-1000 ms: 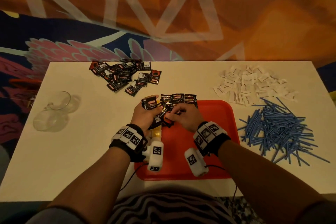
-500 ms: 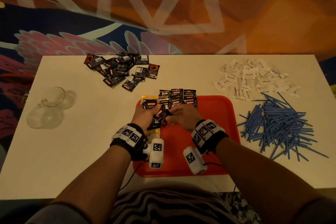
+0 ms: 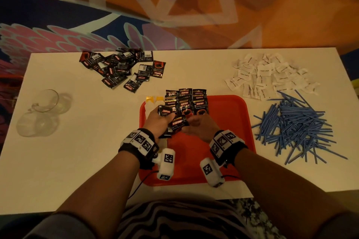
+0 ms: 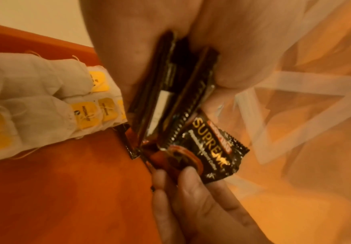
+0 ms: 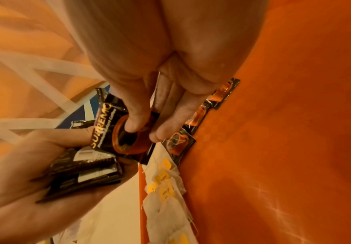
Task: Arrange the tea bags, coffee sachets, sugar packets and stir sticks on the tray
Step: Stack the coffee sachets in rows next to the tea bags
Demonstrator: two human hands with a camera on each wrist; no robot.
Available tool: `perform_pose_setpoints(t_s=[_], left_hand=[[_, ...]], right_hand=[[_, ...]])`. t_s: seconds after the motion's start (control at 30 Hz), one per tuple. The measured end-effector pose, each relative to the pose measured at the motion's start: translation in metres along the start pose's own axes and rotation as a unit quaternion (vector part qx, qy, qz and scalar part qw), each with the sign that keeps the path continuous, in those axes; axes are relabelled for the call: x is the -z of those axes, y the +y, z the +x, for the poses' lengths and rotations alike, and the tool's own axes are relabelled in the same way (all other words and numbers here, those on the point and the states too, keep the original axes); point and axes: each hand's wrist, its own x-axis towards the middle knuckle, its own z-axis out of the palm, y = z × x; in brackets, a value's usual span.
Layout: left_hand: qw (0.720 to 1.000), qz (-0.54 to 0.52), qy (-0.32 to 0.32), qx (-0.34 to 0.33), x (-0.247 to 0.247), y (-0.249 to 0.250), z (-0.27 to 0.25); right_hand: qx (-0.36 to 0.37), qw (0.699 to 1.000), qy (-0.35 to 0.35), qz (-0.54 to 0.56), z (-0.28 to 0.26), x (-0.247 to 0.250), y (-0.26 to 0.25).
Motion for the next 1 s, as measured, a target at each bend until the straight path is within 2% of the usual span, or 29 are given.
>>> perform_pose_setpoints(t_s=[0.13, 0.33, 0.43, 0.73, 1.0], left_hand=[[0.998, 0.043, 0.049, -0.013, -0.001, 0.004, 0.005], [0.990, -0.102, 0.077, 0.066, 0.016, 0.004, -0.005], [0.987, -0.117, 0.078, 0.082, 0.029, -0.002, -0.010], [0.978, -0.161, 0.096, 0.093, 0.052, -0.014, -0.020], [0.971, -0.188, 0.097, 0.112, 0.056, -0.017, -0.022]], right_hand=[[-0.007, 0.995, 0.036, -0.096, 0.005, 0.006, 0.009], [-0.067, 0.969, 0.156, -0.180, 0.024, 0.022, 0.014], [-0.092, 0.968, 0.173, -0.159, 0.035, 0.023, 0.013], [-0.110, 0.964, 0.210, -0.120, 0.062, 0.008, 0.013], [-0.106, 0.963, 0.223, -0.109, 0.061, 0.007, 0.015]])
